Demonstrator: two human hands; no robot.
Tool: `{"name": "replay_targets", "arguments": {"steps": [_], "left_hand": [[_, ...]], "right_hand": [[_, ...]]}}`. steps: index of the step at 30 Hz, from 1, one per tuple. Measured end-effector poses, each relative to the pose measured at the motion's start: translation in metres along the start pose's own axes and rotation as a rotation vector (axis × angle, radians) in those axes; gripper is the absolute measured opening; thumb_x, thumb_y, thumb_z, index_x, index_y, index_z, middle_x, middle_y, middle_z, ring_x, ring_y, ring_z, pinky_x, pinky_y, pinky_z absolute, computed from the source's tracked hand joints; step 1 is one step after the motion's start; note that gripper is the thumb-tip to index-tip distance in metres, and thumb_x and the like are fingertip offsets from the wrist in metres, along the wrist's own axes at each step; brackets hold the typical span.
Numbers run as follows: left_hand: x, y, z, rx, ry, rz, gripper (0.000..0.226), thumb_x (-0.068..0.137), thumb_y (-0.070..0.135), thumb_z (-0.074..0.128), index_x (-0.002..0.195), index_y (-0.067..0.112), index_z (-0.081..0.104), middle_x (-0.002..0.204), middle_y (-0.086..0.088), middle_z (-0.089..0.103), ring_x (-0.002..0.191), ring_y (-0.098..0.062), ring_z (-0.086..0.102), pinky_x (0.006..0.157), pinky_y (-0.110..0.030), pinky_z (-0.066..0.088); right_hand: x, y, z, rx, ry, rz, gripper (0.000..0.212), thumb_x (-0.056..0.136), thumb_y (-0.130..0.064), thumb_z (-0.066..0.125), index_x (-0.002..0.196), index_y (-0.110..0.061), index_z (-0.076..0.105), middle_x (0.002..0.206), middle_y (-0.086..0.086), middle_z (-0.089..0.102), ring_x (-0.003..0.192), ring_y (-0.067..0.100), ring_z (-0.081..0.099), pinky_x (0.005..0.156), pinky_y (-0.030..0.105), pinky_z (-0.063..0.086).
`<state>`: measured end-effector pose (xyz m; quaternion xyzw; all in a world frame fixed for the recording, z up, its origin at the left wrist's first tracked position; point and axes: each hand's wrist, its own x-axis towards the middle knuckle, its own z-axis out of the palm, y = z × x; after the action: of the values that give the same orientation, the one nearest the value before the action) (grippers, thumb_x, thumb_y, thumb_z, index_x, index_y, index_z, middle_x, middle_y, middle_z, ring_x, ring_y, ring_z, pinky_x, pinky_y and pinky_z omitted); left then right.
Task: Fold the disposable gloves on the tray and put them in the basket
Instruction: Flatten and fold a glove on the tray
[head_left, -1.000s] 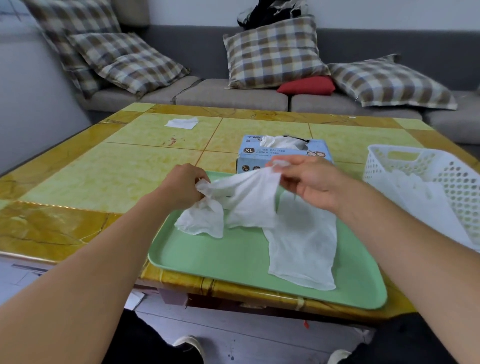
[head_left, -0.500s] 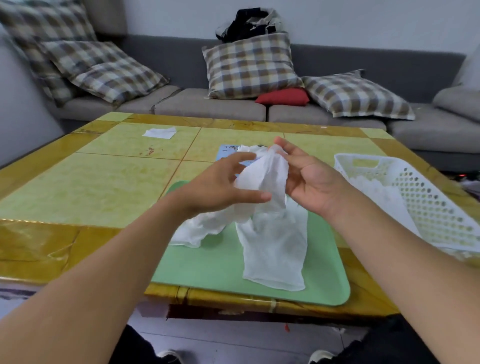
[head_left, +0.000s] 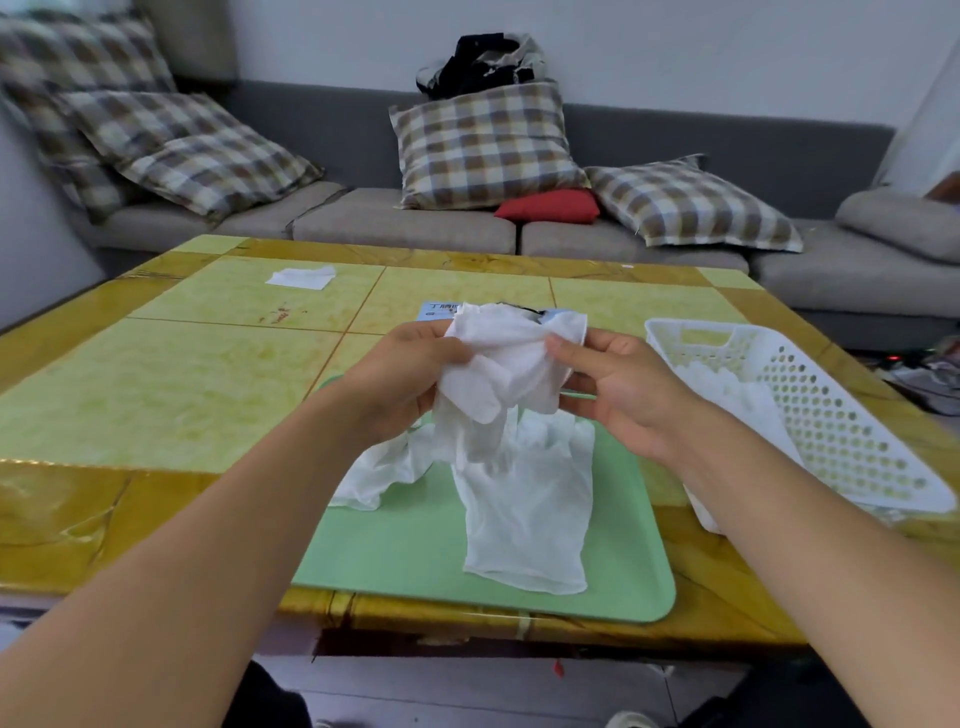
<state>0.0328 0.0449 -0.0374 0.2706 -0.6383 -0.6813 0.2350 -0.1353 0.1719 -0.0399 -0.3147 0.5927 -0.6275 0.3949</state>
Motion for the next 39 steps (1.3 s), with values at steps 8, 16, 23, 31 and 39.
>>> {"name": "replay_targets", "arguments": {"steps": [8, 16, 23, 31, 39], "left_hand": [[0.006, -0.003, -0.015, 0.011, 0.19, -0.205, 0.043, 0.086, -0.008, 0.036, 0.098, 0.006, 0.075, 0.1, -0.014, 0.073, 0.072, -0.027, 0.069, 0.07, -0.037, 0.063], [-0.004, 0.015, 0.018, 0.226, -0.21, 0.265, 0.07, 0.079, 0.041, 0.08, 0.141, 0.029, 0.051, 0.136, 0.004, 0.063, 0.128, -0.014, 0.058, 0.106, -0.04, 0.046], [-0.015, 0.021, 0.035, 0.089, -0.077, 0.274, 0.024, 0.085, 0.011, 0.075, 0.108, 0.007, 0.072, 0.106, -0.01, 0.077, 0.099, -0.026, 0.074, 0.086, -0.038, 0.061], [-0.023, 0.024, 0.031, 0.0, -0.08, 0.255, 0.038, 0.081, 0.019, 0.073, 0.117, 0.009, 0.07, 0.114, -0.007, 0.075, 0.108, -0.024, 0.071, 0.093, -0.038, 0.057], [-0.027, 0.031, 0.027, -0.049, -0.052, 0.192, 0.028, 0.092, 0.019, 0.068, 0.114, 0.002, 0.07, 0.108, -0.016, 0.075, 0.092, -0.026, 0.073, 0.084, -0.038, 0.061]], "right_hand": [[-0.001, -0.016, -0.012, 0.14, 0.098, -0.129, 0.017, 0.103, -0.017, 0.057, 0.113, -0.011, 0.068, 0.104, 0.008, 0.073, 0.091, 0.022, 0.069, 0.077, 0.038, 0.055], [-0.017, -0.043, -0.005, -0.091, -0.304, -0.119, 0.036, 0.086, -0.012, 0.07, 0.122, -0.011, 0.068, 0.106, 0.012, 0.072, 0.088, 0.023, 0.068, 0.072, 0.033, 0.058], [-0.017, -0.035, -0.011, 0.051, -0.132, -0.121, 0.065, 0.07, -0.01, 0.079, 0.132, -0.009, 0.06, 0.108, 0.011, 0.071, 0.095, 0.025, 0.071, 0.084, 0.037, 0.06], [-0.024, -0.033, -0.006, 0.17, -0.229, -0.023, 0.017, 0.08, -0.022, 0.072, 0.094, -0.013, 0.068, 0.091, 0.005, 0.072, 0.08, 0.021, 0.069, 0.077, 0.032, 0.061], [-0.035, -0.038, -0.007, 0.259, -0.286, 0.067, 0.021, 0.099, -0.015, 0.054, 0.117, -0.007, 0.061, 0.087, 0.006, 0.069, 0.066, 0.017, 0.067, 0.06, 0.029, 0.059]]}}
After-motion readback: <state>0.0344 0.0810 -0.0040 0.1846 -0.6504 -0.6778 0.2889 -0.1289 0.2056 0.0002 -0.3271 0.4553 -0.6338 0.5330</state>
